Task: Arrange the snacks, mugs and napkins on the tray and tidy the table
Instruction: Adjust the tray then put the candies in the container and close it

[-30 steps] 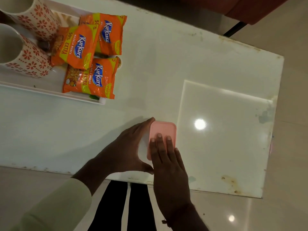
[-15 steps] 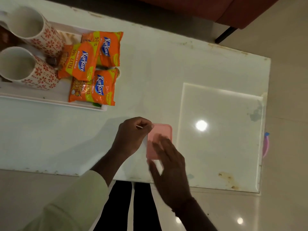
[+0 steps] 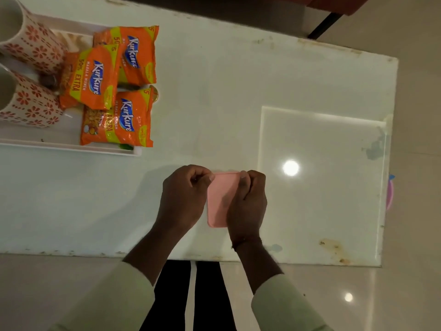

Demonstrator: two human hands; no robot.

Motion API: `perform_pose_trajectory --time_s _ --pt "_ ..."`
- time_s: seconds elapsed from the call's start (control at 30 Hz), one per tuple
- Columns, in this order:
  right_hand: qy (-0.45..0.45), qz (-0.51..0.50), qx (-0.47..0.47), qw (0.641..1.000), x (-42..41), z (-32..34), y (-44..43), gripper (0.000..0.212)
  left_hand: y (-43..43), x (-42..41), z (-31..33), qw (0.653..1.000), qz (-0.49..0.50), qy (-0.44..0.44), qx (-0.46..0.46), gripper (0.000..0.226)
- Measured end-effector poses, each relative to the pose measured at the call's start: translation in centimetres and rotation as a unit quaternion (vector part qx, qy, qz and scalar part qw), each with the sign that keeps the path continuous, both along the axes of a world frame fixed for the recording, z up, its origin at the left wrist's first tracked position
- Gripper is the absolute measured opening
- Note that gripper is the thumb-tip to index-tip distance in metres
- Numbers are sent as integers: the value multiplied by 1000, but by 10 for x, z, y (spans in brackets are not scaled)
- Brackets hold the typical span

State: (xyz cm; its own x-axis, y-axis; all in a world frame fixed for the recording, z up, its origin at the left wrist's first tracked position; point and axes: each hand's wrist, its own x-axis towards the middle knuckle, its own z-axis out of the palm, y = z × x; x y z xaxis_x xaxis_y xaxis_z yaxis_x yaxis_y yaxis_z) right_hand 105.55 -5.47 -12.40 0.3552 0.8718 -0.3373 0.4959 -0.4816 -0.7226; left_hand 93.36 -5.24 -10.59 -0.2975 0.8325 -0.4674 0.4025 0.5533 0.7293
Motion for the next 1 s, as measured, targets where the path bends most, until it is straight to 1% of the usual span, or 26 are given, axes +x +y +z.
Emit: perform_pose_trajectory --time_s 0.07,0.13,0.23,0.27,0.3,0.33,0.47,0.53,0.6,0.7,0.8,0.9,1.0 --pt "27 -14 -26 999 -2 3 0 16 -3 5 3 999 5 33 20 13" --pt "76 -32 -45 996 -1 9 2 19 -3 6 12 998 8 49 30 18" --pt "182 -85 -79 976 8 16 -5 31 -4 3 21 999 29 28 28 32" --pt "199 -97 -85 972 11 19 -10 36 -5 2 24 999 43 22 25 38" --pt "201 -103 -89 970 14 21 -15 38 -9 1 26 998 54 17 17 40" --pt "198 -108 -94 970 17 24 -22 35 -16 1 27 998 63 9 3 41" --pt "163 -86 -132 974 24 29 -52 7 -49 8 26 996 55 -13 -66 26" --pt "150 -93 -139 974 23 30 -61 8 -61 12 24 995 54 -16 -88 19" --pt "159 -122 -140 970 20 33 -61 11 -66 13 22 992 69 -31 -97 14" --pt "191 -152 -142 959 12 36 -45 10 -56 6 25 988 118 -51 -86 7" --pt "218 -139 -126 958 -6 40 -10 10 -29 -12 29 982 164 -67 -65 3" --pt "237 -139 -107 956 -26 42 27 2 1 -29 29 979 187 -71 -35 5" --pt "257 -177 -114 943 -40 37 49 3 23 -37 29 986 164 -24 -4 17"
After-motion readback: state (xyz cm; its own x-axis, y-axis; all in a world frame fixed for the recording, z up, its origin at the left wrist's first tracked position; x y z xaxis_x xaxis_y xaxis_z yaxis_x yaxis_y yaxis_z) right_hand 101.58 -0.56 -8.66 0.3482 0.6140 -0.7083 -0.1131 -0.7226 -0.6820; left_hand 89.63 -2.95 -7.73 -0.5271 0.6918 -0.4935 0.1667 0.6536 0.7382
